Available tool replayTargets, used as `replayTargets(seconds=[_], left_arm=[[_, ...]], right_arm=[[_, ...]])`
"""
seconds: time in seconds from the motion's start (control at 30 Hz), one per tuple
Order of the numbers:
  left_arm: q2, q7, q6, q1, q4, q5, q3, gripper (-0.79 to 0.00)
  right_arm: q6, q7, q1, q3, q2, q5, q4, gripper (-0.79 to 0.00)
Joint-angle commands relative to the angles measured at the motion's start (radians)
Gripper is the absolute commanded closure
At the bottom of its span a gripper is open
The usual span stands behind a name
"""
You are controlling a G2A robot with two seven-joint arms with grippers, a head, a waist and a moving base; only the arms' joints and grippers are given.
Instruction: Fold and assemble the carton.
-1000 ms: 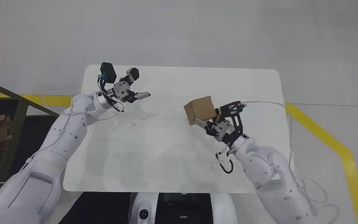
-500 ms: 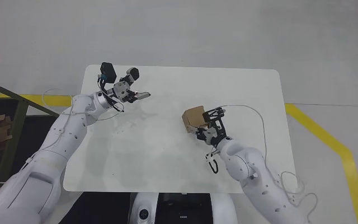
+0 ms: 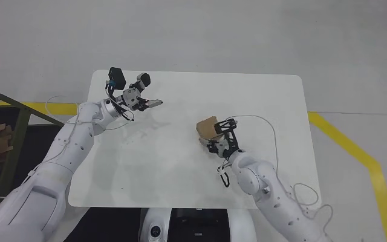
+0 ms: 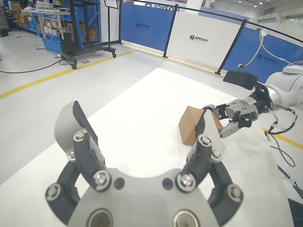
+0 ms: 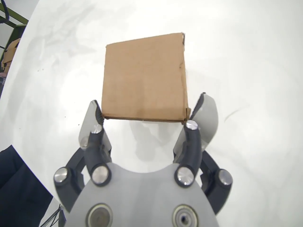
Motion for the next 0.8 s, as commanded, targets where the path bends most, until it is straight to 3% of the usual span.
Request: replayTargets(seconds=[0.0, 0.2, 0.4, 0.57, 0.77], left_arm=[[0.000, 0.000, 0.000, 0.000, 0.000, 0.000, 0.000, -0.785], [0.000, 0.000, 0.000, 0.000, 0.000, 0.000, 0.000, -0.785], [0.000, 0.000, 0.000, 0.000, 0.000, 0.000, 0.000, -0.785], [0.000, 0.000, 0.000, 0.000, 0.000, 0.000, 0.000, -0.785], [0.000, 0.000, 0.000, 0.000, 0.000, 0.000, 0.000, -0.785]], right_arm=[[-0.002, -0.007, -0.009, 0.003, 0.000, -0.005, -0.017, -0.785], [-0.039, -0.086, -0.088, 0.049, 0.012, -0.031, -0.141, -0.785], [-0.095, -0.237, -0.187, 0.198, 0.031, 0.022, -0.244, -0.785], [-0.155, -0.312, -0.207, 0.340, 0.042, 0.098, -0.238, -0.785], [-0.149, -0.394, -0.188, 0.444, 0.045, 0.126, -0.177, -0.785]])
